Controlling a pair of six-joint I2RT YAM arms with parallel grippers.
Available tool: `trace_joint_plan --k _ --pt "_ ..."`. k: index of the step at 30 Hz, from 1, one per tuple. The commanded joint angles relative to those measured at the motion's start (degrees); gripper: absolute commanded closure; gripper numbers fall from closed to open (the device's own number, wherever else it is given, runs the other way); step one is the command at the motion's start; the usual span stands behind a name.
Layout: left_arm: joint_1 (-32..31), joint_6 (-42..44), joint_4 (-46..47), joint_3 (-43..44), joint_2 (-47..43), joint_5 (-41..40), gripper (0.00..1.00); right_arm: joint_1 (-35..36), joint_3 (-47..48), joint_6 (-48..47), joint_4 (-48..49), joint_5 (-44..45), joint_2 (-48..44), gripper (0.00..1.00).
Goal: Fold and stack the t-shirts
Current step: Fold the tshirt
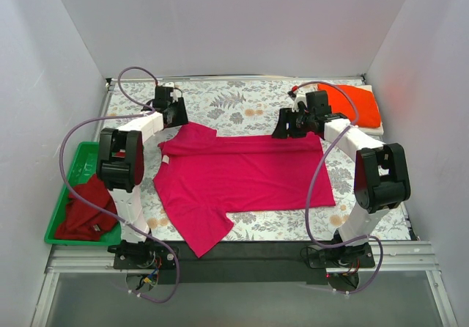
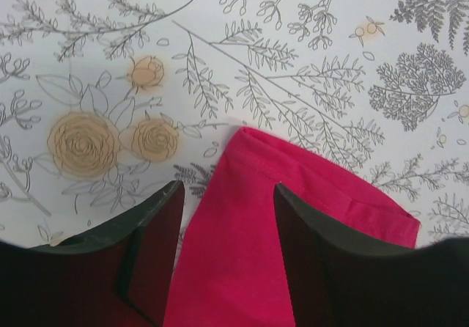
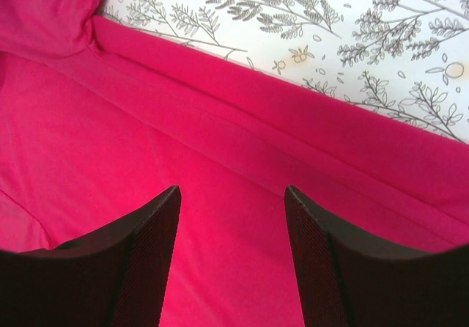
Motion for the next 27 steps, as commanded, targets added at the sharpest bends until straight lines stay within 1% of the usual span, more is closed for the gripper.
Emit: trace_joint_plan --k 1,5,8,13,14,15,16,17,18,19,20,24,26,27 --pt "-1.04 2.13 2.05 3.78 0.71 -3.55 0.52 0.48 -1.38 -0.38 2.08 -1.63 -2.40 0.45" --pt "-2.53 2.83 2.49 6.59 4.93 -5.75 0.53 0.74 -2.79 -0.64 2.16 -1.54 -3.20 0.45" --pt "-3.58 3.09 2.67 7.82 6.69 -7.85 0.55 1.44 -2.79 -0.64 2.34 -1.72 -3.29 0.45" --pt "-4.20 3.71 2.58 9.15 8.89 -9.17 0.58 2.94 -1.83 -0.56 2.51 -1.89 -2.06 0.45" --pt "-4.38 3.80 2.58 9.06 9.24 -9.35 0.62 3.20 -1.83 -0.56 2.60 -1.72 -1.89 0.45" --pt "-4.64 3.97 2.58 8.88 9.42 -9.36 0.70 3.38 -1.83 -0.56 2.69 -1.63 -1.88 0.45" --pt "-5.08 4.32 2.58 8.62 9.42 -9.36 0.82 3.56 -1.91 -0.47 2.69 -1.46 -1.97 0.45" --pt "-5.17 4.41 2.58 8.36 9.33 -9.62 0.86 3.64 -1.91 -0.47 2.69 -1.28 -1.97 0.45" --pt "-5.43 4.50 2.67 8.01 8.99 -9.62 0.94 3.64 -2.00 -0.47 2.78 -1.10 -2.15 0.45" --pt "-5.44 4.41 2.67 7.74 8.81 -9.71 0.98 3.73 -2.09 -0.47 2.78 -1.02 -2.32 0.45" --pt "-5.44 4.15 2.58 7.48 8.28 -9.80 1.00 3.73 -2.26 -0.56 2.87 -1.10 -2.41 0.45" --pt "-5.96 3.45 1.79 6.77 5.13 -10.58 1.00 4.00 -2.62 -0.82 2.95 -0.75 -3.72 0.45" --pt "-7.27 2.75 0.48 5.29 0.05 -11.46 1.00 4.00 -2.97 -0.82 3.04 -0.49 -4.78 0.45" --pt "-8.50 1.61 -1.01 3.19 -3.20 -12.42 1.00 4.08 -2.97 -0.91 3.04 -0.49 -5.22 0.45"
